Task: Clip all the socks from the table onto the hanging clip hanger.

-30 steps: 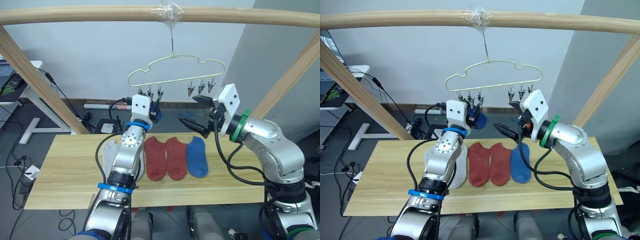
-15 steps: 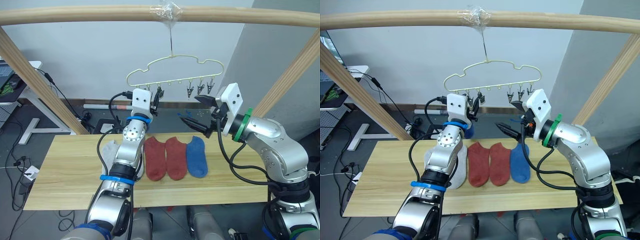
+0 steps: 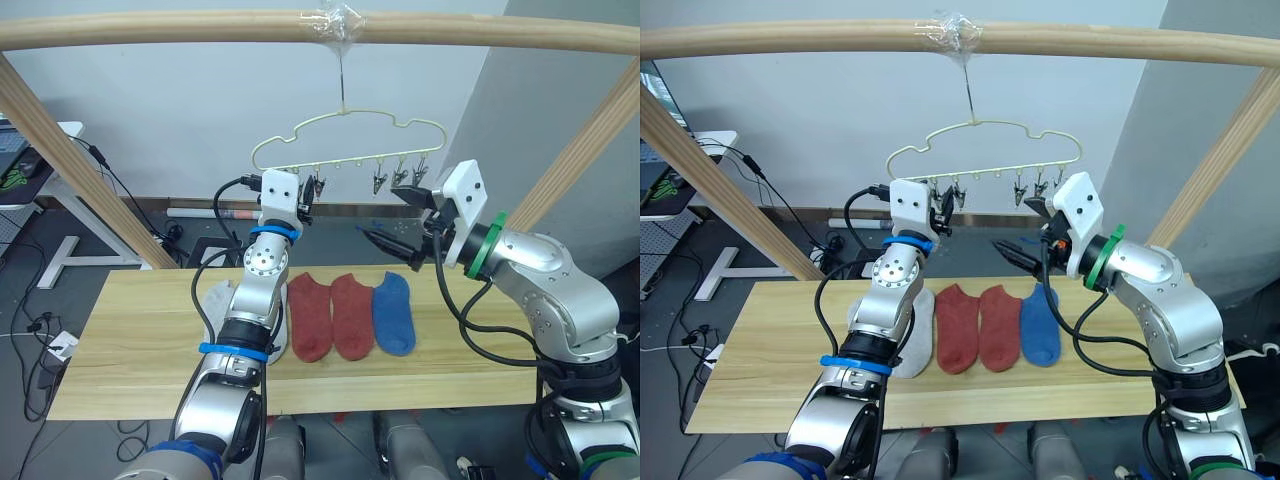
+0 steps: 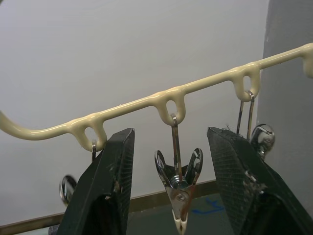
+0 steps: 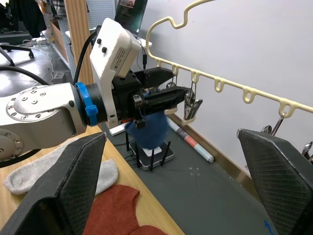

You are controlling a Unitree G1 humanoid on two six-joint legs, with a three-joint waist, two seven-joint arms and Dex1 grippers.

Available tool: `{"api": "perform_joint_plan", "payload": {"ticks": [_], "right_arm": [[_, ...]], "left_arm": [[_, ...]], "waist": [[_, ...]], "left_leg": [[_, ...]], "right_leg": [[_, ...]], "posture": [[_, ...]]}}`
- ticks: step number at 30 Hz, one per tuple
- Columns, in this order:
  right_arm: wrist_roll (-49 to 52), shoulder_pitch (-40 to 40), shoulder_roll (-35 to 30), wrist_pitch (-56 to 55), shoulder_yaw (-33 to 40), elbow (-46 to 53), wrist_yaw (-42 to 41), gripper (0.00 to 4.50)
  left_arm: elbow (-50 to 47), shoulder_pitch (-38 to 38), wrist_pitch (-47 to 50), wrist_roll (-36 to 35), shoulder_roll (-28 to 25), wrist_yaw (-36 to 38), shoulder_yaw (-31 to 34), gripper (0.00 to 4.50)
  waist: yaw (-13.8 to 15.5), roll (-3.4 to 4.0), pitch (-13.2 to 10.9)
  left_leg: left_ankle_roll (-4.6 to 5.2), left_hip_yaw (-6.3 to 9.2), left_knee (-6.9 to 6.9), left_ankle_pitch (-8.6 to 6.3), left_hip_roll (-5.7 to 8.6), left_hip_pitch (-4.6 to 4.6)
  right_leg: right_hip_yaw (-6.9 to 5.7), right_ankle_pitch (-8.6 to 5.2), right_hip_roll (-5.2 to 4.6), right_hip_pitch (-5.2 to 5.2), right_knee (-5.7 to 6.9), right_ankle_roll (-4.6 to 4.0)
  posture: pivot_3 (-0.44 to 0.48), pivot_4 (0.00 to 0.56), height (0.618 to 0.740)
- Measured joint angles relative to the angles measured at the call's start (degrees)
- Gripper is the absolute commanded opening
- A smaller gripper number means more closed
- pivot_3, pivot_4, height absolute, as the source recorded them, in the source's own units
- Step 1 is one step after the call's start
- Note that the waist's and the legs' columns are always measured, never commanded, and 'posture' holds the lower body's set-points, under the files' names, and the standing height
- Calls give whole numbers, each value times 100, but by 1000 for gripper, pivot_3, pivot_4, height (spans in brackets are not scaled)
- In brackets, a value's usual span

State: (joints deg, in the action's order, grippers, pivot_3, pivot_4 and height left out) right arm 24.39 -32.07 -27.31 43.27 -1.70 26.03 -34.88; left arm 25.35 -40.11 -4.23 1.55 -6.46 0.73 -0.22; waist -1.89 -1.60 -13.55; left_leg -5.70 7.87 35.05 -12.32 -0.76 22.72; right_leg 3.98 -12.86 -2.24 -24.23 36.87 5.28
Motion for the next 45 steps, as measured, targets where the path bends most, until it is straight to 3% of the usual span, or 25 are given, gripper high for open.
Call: {"api": "perform_joint_plan", "payload": {"ticks": [4,8,13,21,25,28,32,41,45], "right_arm": [[18,-5,-11,0,0,0,0,4500],[25,-9,-30,0,0,0,1,4500],[33,-17,-38,0,0,-7,4,4500],[-84,0,14,-37,-77,-127,160,4500],[-705,712,-51,-399,-675,-502,367,4500],[-1340,1340,21,-936,-1268,-1645,499,4500],[-1688,1256,472,-1514,-1396,-2965,597,4500],[-2308,118,1456,-2667,-1264,-6031,1223,4500],[-2468,-79,1511,-3132,-1225,-6644,1366,4500]], "left_arm": [[25,-1,0,2,7,8,0,1893],[25,0,0,-1,22,48,0,805],[11,-1,-1,1,31,94,-1,5],[-32,-2,86,-20,34,146,-1,5],[-412,-7,710,-357,29,519,58,5],[-1000,23,1731,-956,-120,947,312,5],[-1484,71,2660,-1317,-337,1103,548,5],[-1921,234,3055,-1384,-439,1089,565,5],[-2036,267,3163,-1393,-392,1047,549,5]], "waist": [[0,0,0],[0,0,0],[0,0,0],[0,0,0],[5,-1,1],[-6,2,-1],[-112,5,-4],[-120,5,-4],[-113,5,-3]], "left_leg": [[0,0,0,0,0,1],[0,0,0,0,0,0],[0,0,0,0,0,-1],[0,1,0,0,0,-1],[0,1,-1,0,0,-2],[0,-2,0,0,0,-2],[4,-4,0,3,-5,-22],[7,-5,-3,7,-3,-23],[7,-5,-5,7,-3,-25]], "right_leg": [[0,0,0,0,0,0],[0,0,0,0,0,0],[0,0,0,0,1,0],[0,0,0,0,0,0],[-1,-1,0,4,-1,0],[2,-1,0,1,2,0],[4,0,6,4,16,1],[6,7,5,13,7,-2],[7,10,5,15,5,-8]], "posture": [[-13,202,740],[-16,204,740],[-13,208,740],[-5,207,740],[8,210,740],[19,210,740],[31,211,740],[47,209,740],[47,209,740]]}}
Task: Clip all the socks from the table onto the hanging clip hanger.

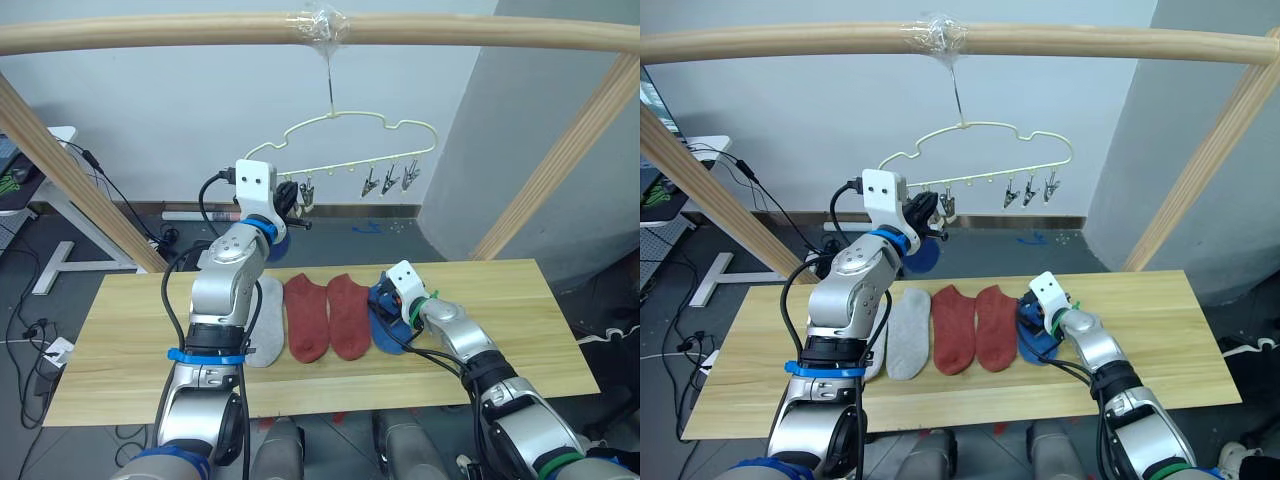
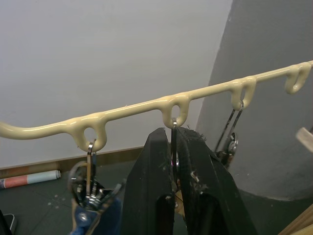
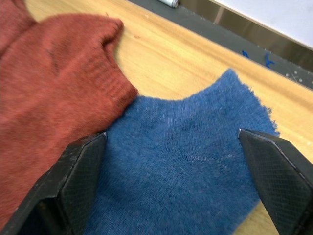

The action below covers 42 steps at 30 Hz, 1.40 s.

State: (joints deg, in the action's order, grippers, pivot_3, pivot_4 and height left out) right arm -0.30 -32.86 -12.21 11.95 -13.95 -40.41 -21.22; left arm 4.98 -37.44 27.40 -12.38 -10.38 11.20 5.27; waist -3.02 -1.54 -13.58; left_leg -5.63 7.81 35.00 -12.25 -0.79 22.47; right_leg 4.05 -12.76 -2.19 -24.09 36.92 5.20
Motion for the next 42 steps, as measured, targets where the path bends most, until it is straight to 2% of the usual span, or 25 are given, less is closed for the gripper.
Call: {"api": "perform_joint_plan", "payload": {"ticks": [4,9,14,19,23,27,30,34,38,42], "right_arm": [[-70,42,-7,-173,91,-126,-57,3618],[-81,394,-103,-213,135,196,-298,1921],[-102,752,-335,-193,133,649,-568,164],[-279,1330,-1021,-426,47,1355,-1087,71],[-322,1641,-1313,-584,73,1902,-1320,71],[-786,1714,-1781,-1523,-154,3005,-1455,71],[-1162,1739,-2047,-2170,-323,3850,-1496,71],[-1444,1744,-1947,-2520,-358,4505,-1345,71],[-1608,1755,-1723,-2558,-384,4873,-1213,71],[-1762,1574,-1394,-2576,-520,5149,-1076,71]], "left_arm": [[-46,33,80,-10,-1,-20,-5,0],[-115,101,139,-38,-27,60,-5,0],[-272,176,339,-159,-33,128,3,0],[-458,174,860,-567,-116,365,111,0],[-603,168,1413,-980,-160,428,385,0],[-693,-27,2760,-2160,136,178,1323,0],[-355,-410,3921,-3353,437,-358,2525,0],[-75,-587,4750,-4213,463,-852,3276,0],[-6,-624,5073,-4741,588,-1308,3615,0],[-19,-592,5262,-5148,724,-1626,3655,0]], "waist": [[0,0,2],[1,1,3],[-3,1,4],[2,3,5],[-48,2,4],[-62,2,4],[-51,-3,2],[-49,-4,2],[-22,-4,2],[-17,-4,2]], "left_leg": [[0,0,1,1,0,-10],[0,0,0,0,0,-56],[0,0,1,0,0,-62],[-1,-1,0,-1,1,-57],[0,-2,-2,-2,-2,-60],[0,-3,1,-1,-2,-61],[-1,0,1,-1,-1,-58],[-8,-1,0,-6,0,-55],[-10,0,-1,-7,0,-57],[-12,1,0,-6,0,-59]], "right_leg": [[0,-3,0,7,5,6],[0,-5,0,53,-3,7],[0,-5,0,58,-2,8],[1,-6,-1,57,-7,9],[2,-7,1,54,-4,9],[2,-8,0,54,-4,12],[-1,-10,0,54,-7,15],[1,-12,-2,54,-12,17],[1,-13,-2,54,-11,16],[1,-13,-2,55,-9,17]], "posture": [[63,208,740],[56,202,740],[56,200,740],[55,196,740],[55,195,740],[48,195,740],[49,197,740],[40,203,740],[36,206,740],[31,208,740]]}}
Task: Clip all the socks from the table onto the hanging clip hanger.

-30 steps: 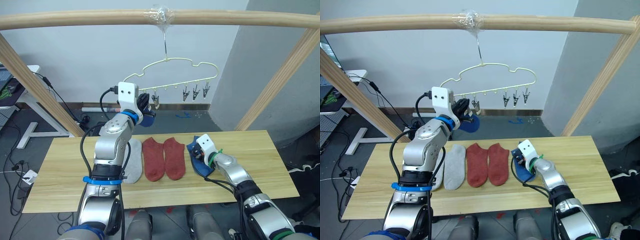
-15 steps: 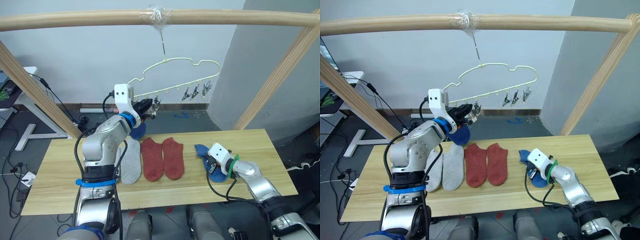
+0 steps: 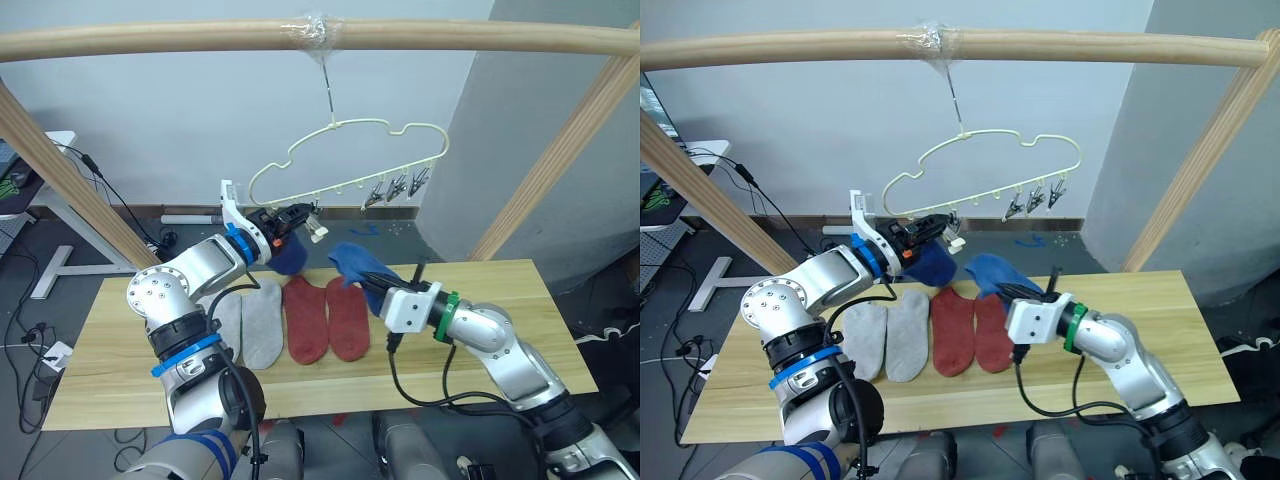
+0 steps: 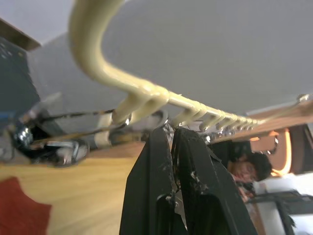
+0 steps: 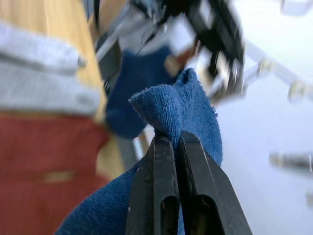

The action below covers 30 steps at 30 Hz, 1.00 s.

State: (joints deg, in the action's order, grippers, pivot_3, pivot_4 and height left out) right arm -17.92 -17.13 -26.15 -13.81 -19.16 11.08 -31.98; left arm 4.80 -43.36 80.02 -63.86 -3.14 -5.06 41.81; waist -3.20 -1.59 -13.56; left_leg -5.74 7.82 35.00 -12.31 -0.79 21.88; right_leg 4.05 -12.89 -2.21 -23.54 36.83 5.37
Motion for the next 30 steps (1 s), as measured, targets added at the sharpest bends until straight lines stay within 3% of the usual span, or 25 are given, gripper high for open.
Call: {"api": "perform_joint_plan", "payload": {"ticks": [19,30], "right_arm": [[-66,-366,242,62,-72,-253,-55,71],[-61,-458,249,39,-77,-390,-55,0]], "left_arm": [[-84,286,-226,-947,-256,-477,-559,0],[-163,695,-436,-1313,-615,-585,-894,3444]], "waist": [[40,-6,1],[107,-25,-10]], "left_leg": [[-2,0,-5,-2,0,2],[-3,2,-7,-3,0,17]], "right_leg": [[0,-4,-1,-1,-5,-7],[-1,-14,-2,-16,-5,-26]], "posture": [[37,214,740],[60,214,740]]}}
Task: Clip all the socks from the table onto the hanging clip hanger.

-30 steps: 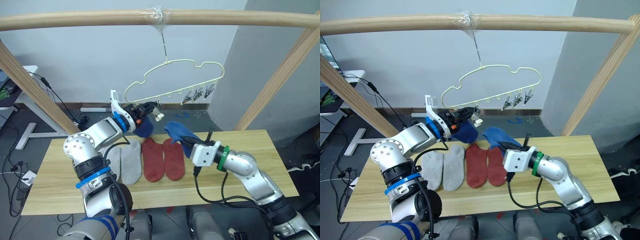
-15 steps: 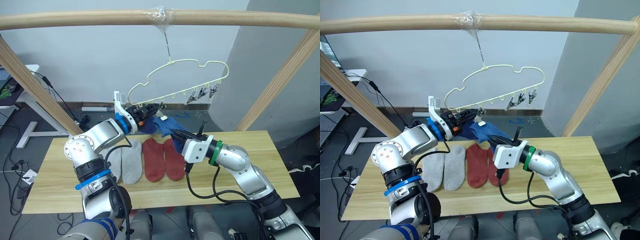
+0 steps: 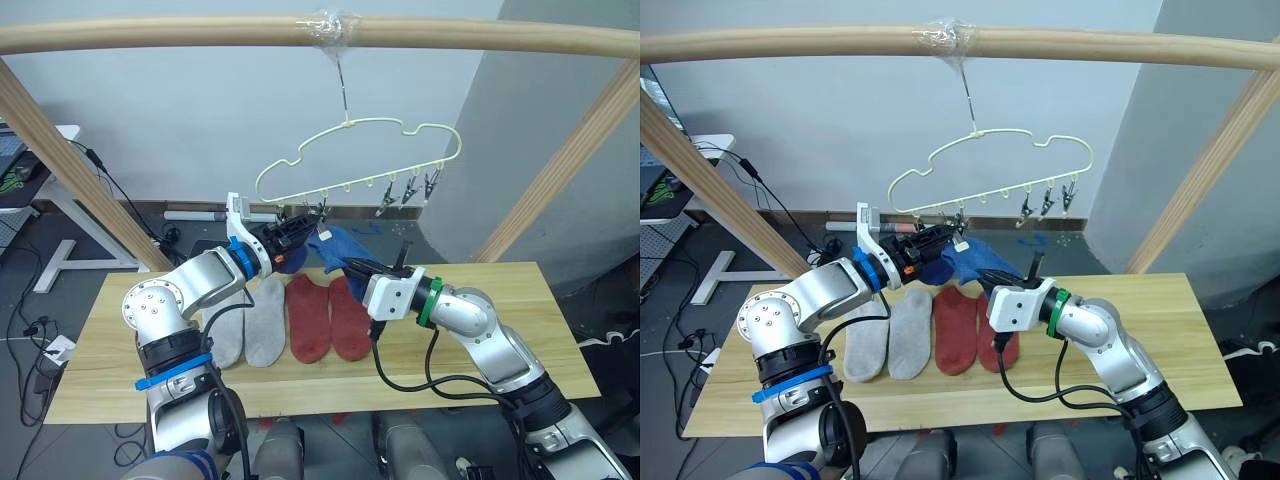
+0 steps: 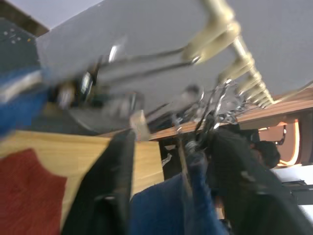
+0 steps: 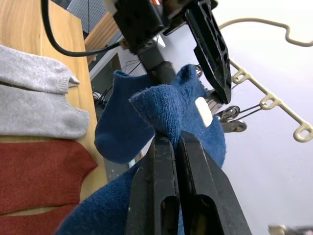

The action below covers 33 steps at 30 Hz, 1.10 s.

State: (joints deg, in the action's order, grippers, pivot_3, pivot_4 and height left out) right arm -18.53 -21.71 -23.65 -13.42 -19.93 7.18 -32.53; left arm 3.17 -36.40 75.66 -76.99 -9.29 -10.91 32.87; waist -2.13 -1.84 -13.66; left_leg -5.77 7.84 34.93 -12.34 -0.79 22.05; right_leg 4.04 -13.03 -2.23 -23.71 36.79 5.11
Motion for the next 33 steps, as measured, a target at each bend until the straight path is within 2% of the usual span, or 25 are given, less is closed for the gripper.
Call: {"api": "perform_joint_plan", "payload": {"ticks": [3,4,9,12,15,20,25,30,33], "right_arm": [[4,-90,85,-27,-44,-192,12,0],[5,-131,140,-34,-55,-282,19,0],[22,-438,637,-43,-113,-991,263,0],[196,-467,890,78,-68,-1206,317,0],[385,-475,979,218,-29,-1238,273,728],[1138,-260,1166,1140,239,-1153,-2,2552],[1573,263,872,1909,566,-968,-217,4384],[1947,334,689,2632,859,-264,-253,4463],[2468,329,648,3380,1201,338,-275,4500]], "left_arm": [[-69,123,2,-295,-229,-2,-59,4349],[-116,201,11,-412,-322,27,-98,4477],[-579,832,207,-1186,-1153,371,-312,4477],[-958,1161,347,-1314,-1771,699,-610,4477],[-1193,1331,248,-1261,-2042,925,-841,4500],[-2079,1702,-501,-56,-2678,1858,-1277,4500],[-2392,2133,-1762,1673,-2778,2644,-2056,4500],[-2508,2362,-3096,3256,-2750,3176,-2943,4500],[-2441,2357,-4058,4227,-2282,3136,-3328,3892]], "waist": [[12,-1,-1],[13,-1,-1],[22,-4,-2],[47,-4,-3],[90,-5,-3],[86,-4,-4],[117,-1,-6],[112,3,-8],[129,7,-10]], "left_leg": [[0,-1,-4,0,-1,1],[0,-1,-6,0,-1,2],[-2,1,-12,-1,-4,10],[-2,5,-9,-1,-3,39],[-2,8,-5,-1,1,48],[-2,8,-12,-1,-2,47],[-2,1,-10,-1,0,57],[-1,-2,-11,-2,-3,59],[0,0,-9,-2,-2,69]], "right_leg": [[0,0,0,-5,1,1],[1,1,0,-7,4,1],[-1,0,1,-25,13,-2],[-3,0,1,-41,11,-3],[-6,-5,-4,-43,5,-13],[-8,-20,-2,-48,10,-41],[-5,-21,-4,-58,6,-42],[-3,-22,-3,-61,7,-42],[-4,-21,-4,-64,4,-41]], "posture": [[60,214,740],[56,210,740],[65,209,740],[71,211,740],[92,211,740],[103,208,740],[103,208,740],[90,207,740],[73,206,740]]}}
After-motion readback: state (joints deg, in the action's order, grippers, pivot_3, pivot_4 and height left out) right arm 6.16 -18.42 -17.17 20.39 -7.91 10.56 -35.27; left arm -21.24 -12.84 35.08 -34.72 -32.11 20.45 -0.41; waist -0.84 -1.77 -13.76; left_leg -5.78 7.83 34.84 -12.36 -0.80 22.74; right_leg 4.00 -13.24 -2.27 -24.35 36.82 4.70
